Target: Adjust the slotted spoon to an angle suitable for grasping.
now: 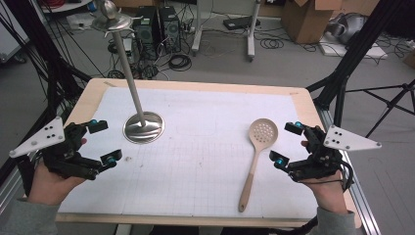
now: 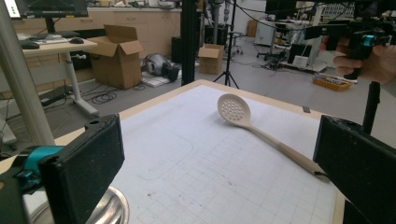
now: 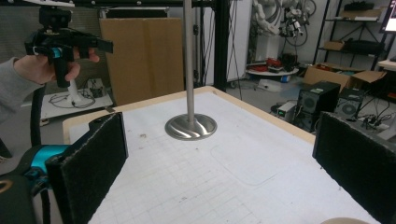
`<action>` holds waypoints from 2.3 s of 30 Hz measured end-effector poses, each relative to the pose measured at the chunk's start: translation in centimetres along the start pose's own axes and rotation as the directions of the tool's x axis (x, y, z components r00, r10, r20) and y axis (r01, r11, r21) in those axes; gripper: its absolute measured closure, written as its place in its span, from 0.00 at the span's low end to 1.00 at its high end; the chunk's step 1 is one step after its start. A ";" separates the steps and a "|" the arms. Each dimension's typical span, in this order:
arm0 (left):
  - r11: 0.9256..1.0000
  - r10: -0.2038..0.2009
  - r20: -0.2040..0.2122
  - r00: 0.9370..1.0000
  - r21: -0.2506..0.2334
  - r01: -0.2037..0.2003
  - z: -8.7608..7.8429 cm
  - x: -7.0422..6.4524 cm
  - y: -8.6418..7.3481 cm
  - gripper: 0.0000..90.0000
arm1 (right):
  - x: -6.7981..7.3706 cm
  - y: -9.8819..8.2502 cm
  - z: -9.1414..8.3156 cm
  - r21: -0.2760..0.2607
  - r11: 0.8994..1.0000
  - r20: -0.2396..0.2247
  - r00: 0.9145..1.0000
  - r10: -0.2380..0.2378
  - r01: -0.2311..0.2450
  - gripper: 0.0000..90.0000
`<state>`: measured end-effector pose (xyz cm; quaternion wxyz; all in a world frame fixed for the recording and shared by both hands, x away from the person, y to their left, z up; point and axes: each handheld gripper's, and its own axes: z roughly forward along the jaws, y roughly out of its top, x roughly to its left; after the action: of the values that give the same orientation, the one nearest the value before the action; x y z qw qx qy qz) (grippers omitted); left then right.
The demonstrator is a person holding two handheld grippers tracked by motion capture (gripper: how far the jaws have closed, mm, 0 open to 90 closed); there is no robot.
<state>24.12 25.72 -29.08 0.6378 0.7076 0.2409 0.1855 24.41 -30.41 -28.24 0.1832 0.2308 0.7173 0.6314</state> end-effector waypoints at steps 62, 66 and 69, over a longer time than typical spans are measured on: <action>0.999 -0.019 -0.026 0.999 0.037 0.020 -0.4 0.3 -1.1 0.03 | -3.2 -7.0 2.2 0.212 0.976 -0.038 0.998 0.059 -0.050 0.93; 0.999 -0.020 -0.024 1.000 0.040 0.021 -0.4 0.4 -1.1 0.03 | -3.6 -8.0 2.3 0.235 0.970 -0.027 0.998 0.065 -0.057 0.99; 0.999 -0.021 -0.022 1.000 0.040 0.022 -0.4 0.4 -1.2 0.03 | -3.8 -8.7 2.2 0.239 0.968 -0.025 0.996 0.082 -0.074 0.99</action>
<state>24.10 26.31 -30.20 0.6226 0.7157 0.2593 0.1814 27.90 -31.52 -37.30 0.1167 0.2682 0.7811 0.5517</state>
